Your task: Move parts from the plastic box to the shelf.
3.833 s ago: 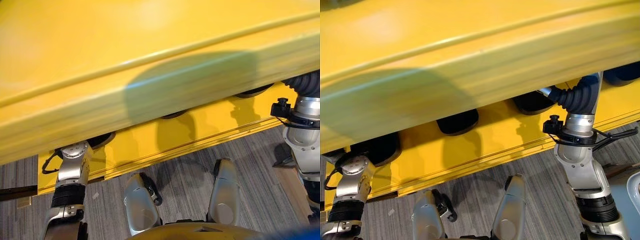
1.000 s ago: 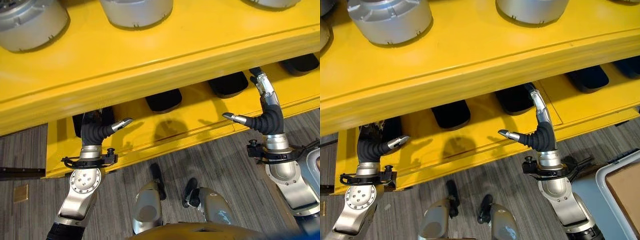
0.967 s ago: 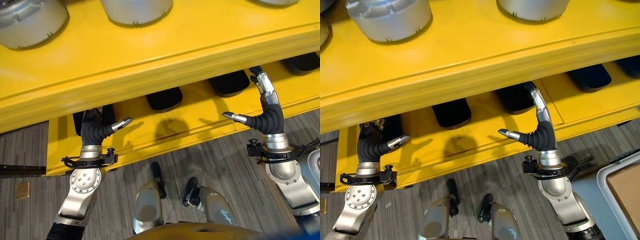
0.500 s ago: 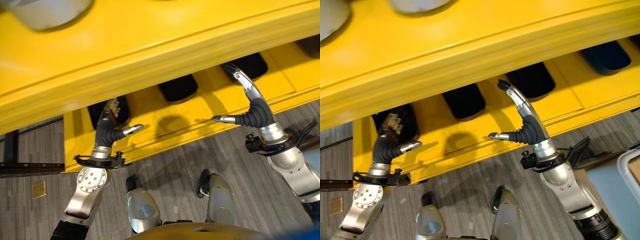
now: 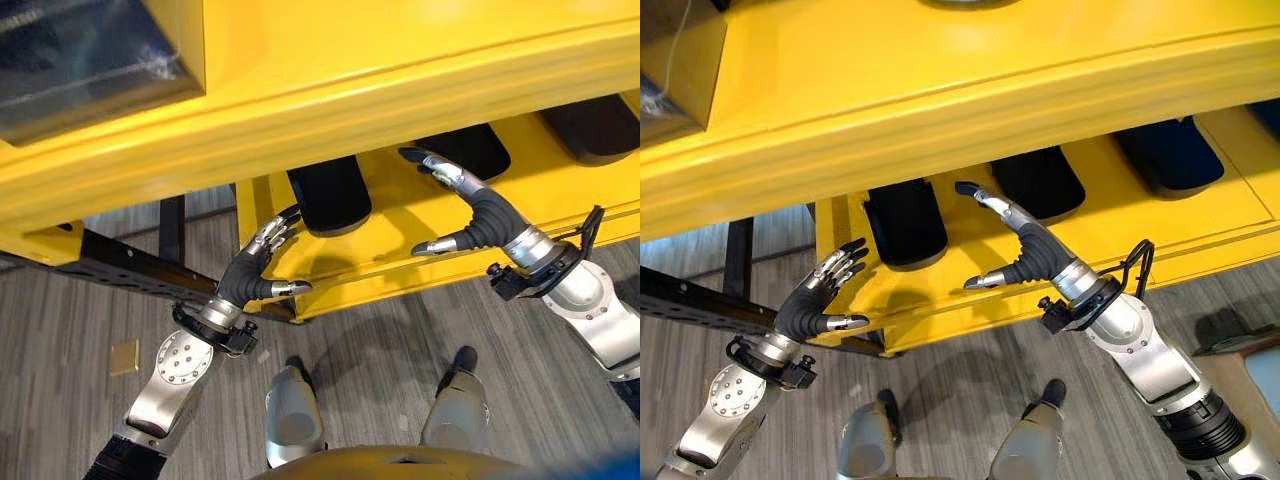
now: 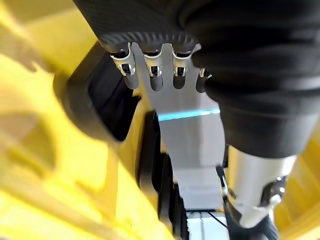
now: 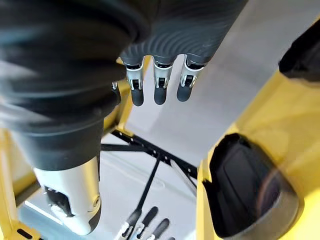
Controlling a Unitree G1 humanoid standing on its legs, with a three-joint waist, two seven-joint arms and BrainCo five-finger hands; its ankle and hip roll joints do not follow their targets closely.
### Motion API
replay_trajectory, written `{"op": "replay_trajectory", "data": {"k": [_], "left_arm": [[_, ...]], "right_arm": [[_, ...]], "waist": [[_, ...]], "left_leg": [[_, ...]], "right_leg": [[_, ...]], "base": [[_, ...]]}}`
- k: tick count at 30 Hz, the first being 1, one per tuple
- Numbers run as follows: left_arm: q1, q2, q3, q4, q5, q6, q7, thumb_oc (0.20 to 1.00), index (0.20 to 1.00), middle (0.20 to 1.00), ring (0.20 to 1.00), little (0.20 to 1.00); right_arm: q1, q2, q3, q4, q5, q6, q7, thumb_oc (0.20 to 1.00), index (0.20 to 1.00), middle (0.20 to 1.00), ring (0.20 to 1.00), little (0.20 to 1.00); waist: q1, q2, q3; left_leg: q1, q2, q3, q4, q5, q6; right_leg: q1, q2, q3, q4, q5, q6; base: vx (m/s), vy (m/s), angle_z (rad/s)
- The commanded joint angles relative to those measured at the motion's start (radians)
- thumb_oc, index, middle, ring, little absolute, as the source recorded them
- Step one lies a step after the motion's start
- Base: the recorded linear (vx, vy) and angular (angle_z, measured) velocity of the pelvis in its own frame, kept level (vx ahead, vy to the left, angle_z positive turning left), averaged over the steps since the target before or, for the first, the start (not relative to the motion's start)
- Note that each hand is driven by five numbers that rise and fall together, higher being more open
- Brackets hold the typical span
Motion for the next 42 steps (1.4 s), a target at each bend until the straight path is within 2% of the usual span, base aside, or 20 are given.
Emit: {"op": "replay_trajectory", "data": {"k": [1,2,5,9,11,12,14,15,16,17,19,20,22,27,32,33,37,38,42], "left_arm": [[-0.035,0.057,0.023,-0.086,0.013,0.002,-0.071,1.000,1.000,1.000,1.000,1.000],[-0.037,0.058,0.023,-0.086,0.012,0.004,-0.073,1.000,1.000,1.000,1.000,1.000],[-0.063,0.083,0.014,-0.077,0.027,0.018,-0.049,1.000,1.000,1.000,1.000,1.000],[-0.067,0.091,0.018,-0.071,0.046,0.021,-0.056,1.000,1.000,1.000,1.000,1.000],[-0.064,0.094,0.019,-0.072,0.044,0.018,-0.044,1.000,1.000,1.000,1.000,1.000],[-0.057,0.092,0.022,-0.071,0.038,-0.004,0.028,1.000,1.000,1.000,1.000,1.000],[-0.055,0.091,0.027,-0.068,0.030,-0.018,0.061,1.000,1.000,1.000,1.000,1.000],[-0.046,0.083,0.045,-0.060,0.041,-0.060,0.112,1.000,1.000,1.000,1.000,1.000],[-0.044,0.081,0.049,-0.059,0.059,-0.071,0.134,1.000,1.000,1.000,1.000,1.000],[-0.031,0.076,0.074,-0.052,0.120,-0.108,0.228,1.000,1.000,1.000,1.000,1.000],[-0.030,0.069,0.092,-0.042,0.106,-0.133,0.280,1.000,1.000,1.000,1.000,1.000],[-0.041,0.059,0.130,-0.020,0.117,-0.177,0.376,1.000,1.000,1.000,1.000,1.000],[-0.050,0.053,0.158,-0.008,0.160,-0.206,0.439,1.000,1.000,1.000,1.000,1.000],[-0.060,0.038,0.252,-0.017,0.209,-0.328,0.635,1.000,1.000,1.000,1.000,1.000],[-0.059,0.022,0.304,-0.036,0.216,-0.406,0.706,1.000,1.000,1.000,1.000,1.000],[-0.063,0.018,0.312,-0.044,0.222,-0.439,0.731,1.000,1.000,1.000,1.000,1.000],[-0.069,0.001,0.321,-0.061,0.222,-0.473,0.740,1.000,1.000,1.000,1.000,1.000],[-0.075,-0.009,0.322,-0.073,0.221,-0.478,0.728,1.000,1.000,1.000,1.000,1.000],[-0.094,-0.022,0.309,-0.091,0.227,-0.445,0.706,1.000,1.000,1.000,1.000,1.000]], "right_arm": [[-0.063,-0.033,-0.055,-0.080,0.034,-0.047,0.055,1.000,1.000,1.000,1.000,1.000],[-0.064,-0.033,-0.055,-0.080,0.034,-0.045,0.058,1.000,1.000,1.000,1.000,1.000],[-0.077,-0.044,-0.042,-0.069,0.075,-0.051,0.115,1.000,1.000,1.000,1.000,1.000],[-0.102,-0.057,-0.012,-0.060,0.074,-0.060,0.211,1.000,1.000,1.000,1.000,1.000],[-0.110,-0.065,-0.006,-0.059,0.072,-0.059,0.225,1.000,1.000,1.000,1.000,1.000],[-0.129,-0.089,0.015,-0.060,0.074,-0.066,0.236,1.000,1.000,1.000,1.000,1.000],[-0.134,-0.091,0.022,-0.063,0.067,-0.070,0.244,1.000,1.000,1.000,1.000,1.000],[-0.143,-0.091,0.036,-0.068,0.058,-0.074,0.261,1.000,1.000,1.000,1.000,1.000],[-0.145,-0.091,0.039,-0.067,0.059,-0.073,0.265,1.000,1.000,1.000,1.000,1.000],[-0.146,-0.086,0.043,-0.068,0.052,-0.081,0.291,1.000,1.000,1.000,1.000,1.000],[-0.147,-0.084,0.052,-0.074,0.045,-0.082,0.305,1.000,1.000,1.000,1.000,1.000],[-0.158,-0.056,0.083,-0.080,0.013,-0.063,0.321,1.000,1.000,1.000,1.000,1.000],[-0.171,-0.031,0.105,-0.076,-0.016,-0.051,0.328,1.000,1.000,1.000,1.000,1.000],[-0.236,0.007,0.203,-0.048,-0.083,-0.026,0.294,1.000,1.000,1.000,1.000,1.000],[-0.284,0.031,0.264,-0.012,-0.127,0.003,0.241,1.000,1.000,1.000,1.000,1.000],[-0.305,0.039,0.286,0.008,-0.137,0.002,0.220,1.000,1.000,1.000,1.000,1.000],[-0.331,0.054,0.314,0.036,-0.158,0.007,0.191,1.000,1.000,1.000,1.000,1.000],[-0.348,0.069,0.331,0.048,-0.183,0.030,0.166,1.000,1.000,1.000,1.000,1.000],[-0.368,0.096,0.351,0.077,-0.234,0.039,0.102,1.000,1.000,1.000,1.000,1.000]], "waist": [[0.006,-0.008,0.046],[0.006,-0.009,0.046],[0.010,-0.041,0.066],[0.022,-0.070,0.084],[0.025,-0.074,0.087],[0.031,-0.081,0.094],[0.033,-0.085,0.097],[0.042,-0.095,0.105],[0.043,-0.097,0.104],[0.052,-0.107,0.108],[0.058,-0.115,0.108],[0.073,-0.129,0.112],[0.081,-0.139,0.115],[0.127,-0.164,0.128],[0.153,-0.168,0.135],[0.161,-0.169,0.135],[0.173,-0.171,0.135],[0.177,-0.169,0.135],[0.179,-0.165,0.134]], "left_leg": [[0.044,0.039,-0.005,-0.025,0.040,0.043],[0.039,0.040,-0.006,-0.019,0.038,0.043],[-0.037,0.071,-0.030,0.064,0.016,0.035],[-0.085,0.087,-0.046,0.074,0.027,0.020],[-0.092,0.092,-0.046,0.073,0.031,0.015],[-0.098,0.100,-0.044,0.067,0.038,0.008],[-0.102,0.104,-0.044,0.066,0.040,0.005],[-0.113,0.109,-0.049,0.073,0.038,-0.001],[-0.116,0.109,-0.049,0.069,0.042,-0.001],[-0.122,0.110,-0.054,0.068,0.044,-0.003],[-0.126,0.108,-0.058,0.065,0.046,-0.003],[-0.134,0.103,-0.070,0.062,0.049,-0.005],[-0.140,0.100,-0.076,0.056,0.054,-0.006],[-0.153,0.088,-0.099,0.032,0.078,-0.011],[-0.156,0.080,-0.106,0.026,0.083,-0.011],[-0.157,0.078,-0.107,0.024,0.084,-0.011],[-0.159,0.073,-0.108,0.020,0.088,-0.011],[-0.161,0.070,-0.110,0.018,0.089,-0.011],[-0.164,0.065,-0.110,0.017,0.091,-0.009]], "right_leg": [[0.053,-0.045,0.007,0.213,-0.153,0.016],[0.051,-0.044,0.008,0.217,-0.156,0.016],[0.024,-0.010,0.033,0.279,-0.207,0.018],[-0.009,0.018,0.045,0.268,-0.198,0.029],[-0.014,0.020,0.046,0.262,-0.193,0.031],[-0.020,0.023,0.046,0.251,-0.185,0.034],[-0.023,0.023,0.046,0.250,-0.183,0.035],[-0.028,0.025,0.047,0.250,-0.184,0.038],[-0.030,0.026,0.046,0.245,-0.180,0.036],[-0.029,0.028,0.044,0.241,-0.178,0.037],[-0.030,0.031,0.043,0.239,-0.177,0.037],[-0.027,0.039,0.042,0.240,-0.183,0.039],[-0.023,0.044,0.038,0.235,-0.184,0.039],[-0.006,0.059,0.006,0.221,-0.192,0.033],[0.003,0.056,-0.013,0.223,-0.199,0.027],[0.006,0.055,-0.020,0.224,-0.201,0.025],[0.009,0.054,-0.029,0.223,-0.203,0.023],[0.011,0.053,-0.033,0.223,-0.206,0.020],[0.014,0.053,-0.037,0.222,-0.207,0.019]], "base": [[-0.08,-0.109,0.23],[-0.09,-0.165,0.23],[-0.07,-0.167,0.05],[-0.12,-0.155,-0.05],[-0.11,-0.078,-0.07],[-0.10,-0.057,-0.09],[-0.10,-0.067,-0.09],[-0.09,-0.076,-0.04],[-0.11,-0.119,-0.01],[-0.05,-0.094,-0.02],[-0.04,-0.107,-0.06],[-0.04,-0.114,-0.06],[-0.04,-0.124,-0.02],[-0.02,-0.109,0.04],[0.00,-0.040,0.03],[0.00,-0.025,0.05],[0.00,-0.007,0.01],[0.00,0.000,0.00],[0.00,0.000,0.00]]}}
